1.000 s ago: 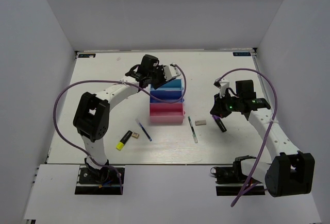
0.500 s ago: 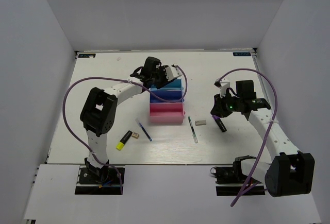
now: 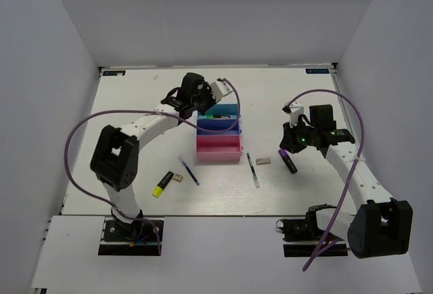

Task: Sort the stationery into containers
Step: Pick up the pen from the center of the board.

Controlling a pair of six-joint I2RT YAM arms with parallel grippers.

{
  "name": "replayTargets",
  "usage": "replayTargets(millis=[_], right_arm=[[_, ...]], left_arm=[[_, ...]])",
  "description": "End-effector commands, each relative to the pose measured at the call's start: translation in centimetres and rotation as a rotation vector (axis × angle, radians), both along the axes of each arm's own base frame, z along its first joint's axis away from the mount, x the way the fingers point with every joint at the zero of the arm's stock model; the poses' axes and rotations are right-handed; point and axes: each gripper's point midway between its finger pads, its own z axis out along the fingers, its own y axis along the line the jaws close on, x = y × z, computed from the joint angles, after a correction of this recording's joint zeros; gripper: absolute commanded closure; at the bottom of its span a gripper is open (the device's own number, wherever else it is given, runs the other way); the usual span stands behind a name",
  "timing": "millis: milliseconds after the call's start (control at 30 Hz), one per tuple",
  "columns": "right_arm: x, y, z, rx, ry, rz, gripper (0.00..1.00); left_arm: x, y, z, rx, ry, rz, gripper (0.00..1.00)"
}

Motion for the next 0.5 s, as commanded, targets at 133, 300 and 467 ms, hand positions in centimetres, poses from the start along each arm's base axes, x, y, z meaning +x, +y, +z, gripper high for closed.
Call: replayTargets(millis=[133, 300, 467], right_arm=[[2.4, -4.0, -4.1, -0.244, 0.084, -0.122, 0.57], [2.8, -5.2, -6.1, -0.358, 0.172, -0.117, 0.31], [3.1, -5.5, -7.8, -0.421, 0.18, -0.096, 0.31]], left_arm=[[-7.7, 7.5, 7.1, -0.158, 0.192, 0.59, 0.57], [-15.5, 12.4, 4.6, -0.126, 0.376, 0.768, 0.28], [-21.4, 16.8, 0.8, -0.126, 0.415, 0.826, 0.24]])
